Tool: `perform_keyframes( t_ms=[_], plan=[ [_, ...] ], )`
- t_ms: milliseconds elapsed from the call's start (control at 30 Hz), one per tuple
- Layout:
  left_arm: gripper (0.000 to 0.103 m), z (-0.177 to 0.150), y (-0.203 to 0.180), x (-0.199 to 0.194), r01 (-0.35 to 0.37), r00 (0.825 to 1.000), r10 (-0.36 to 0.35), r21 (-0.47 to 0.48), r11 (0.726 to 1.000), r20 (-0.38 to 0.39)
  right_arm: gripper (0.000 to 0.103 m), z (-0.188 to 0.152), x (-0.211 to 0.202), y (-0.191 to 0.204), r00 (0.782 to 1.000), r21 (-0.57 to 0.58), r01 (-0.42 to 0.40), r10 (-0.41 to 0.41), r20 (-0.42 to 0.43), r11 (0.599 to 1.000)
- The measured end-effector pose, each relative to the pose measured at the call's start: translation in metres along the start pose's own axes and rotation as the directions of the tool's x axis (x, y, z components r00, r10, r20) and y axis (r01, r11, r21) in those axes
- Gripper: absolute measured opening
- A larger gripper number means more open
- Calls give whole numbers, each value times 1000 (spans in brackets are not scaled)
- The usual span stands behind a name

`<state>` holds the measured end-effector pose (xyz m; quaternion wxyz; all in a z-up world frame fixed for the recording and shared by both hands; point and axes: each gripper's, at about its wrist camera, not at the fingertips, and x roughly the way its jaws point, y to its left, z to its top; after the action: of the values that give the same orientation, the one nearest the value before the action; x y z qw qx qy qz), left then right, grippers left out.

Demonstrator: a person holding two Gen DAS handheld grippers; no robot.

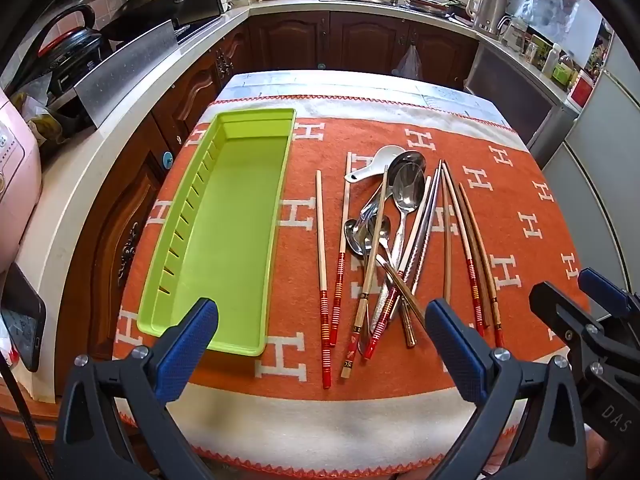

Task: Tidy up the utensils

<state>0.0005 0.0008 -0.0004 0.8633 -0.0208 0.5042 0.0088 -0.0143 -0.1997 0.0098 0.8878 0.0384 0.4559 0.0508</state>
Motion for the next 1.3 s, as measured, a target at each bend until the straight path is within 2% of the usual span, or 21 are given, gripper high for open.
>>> perform_keyframes(
  t_ms=[367, 933, 1300],
  plan=[
    [102, 0, -5, 3, -10, 1000, 10, 3, 1000, 5, 80, 0, 2, 7, 1000, -2, 3, -3, -4, 1000],
    [102, -4, -2, 3, 56, 998, -56, 1, 998, -17, 80, -1, -5, 3, 1000, -10, 0, 0, 3, 1000],
    [102, -5, 7, 9, 48, 998, -49, -28, 998, -32, 80, -2, -3, 3, 1000, -10, -5, 5, -4, 1000]
  ],
)
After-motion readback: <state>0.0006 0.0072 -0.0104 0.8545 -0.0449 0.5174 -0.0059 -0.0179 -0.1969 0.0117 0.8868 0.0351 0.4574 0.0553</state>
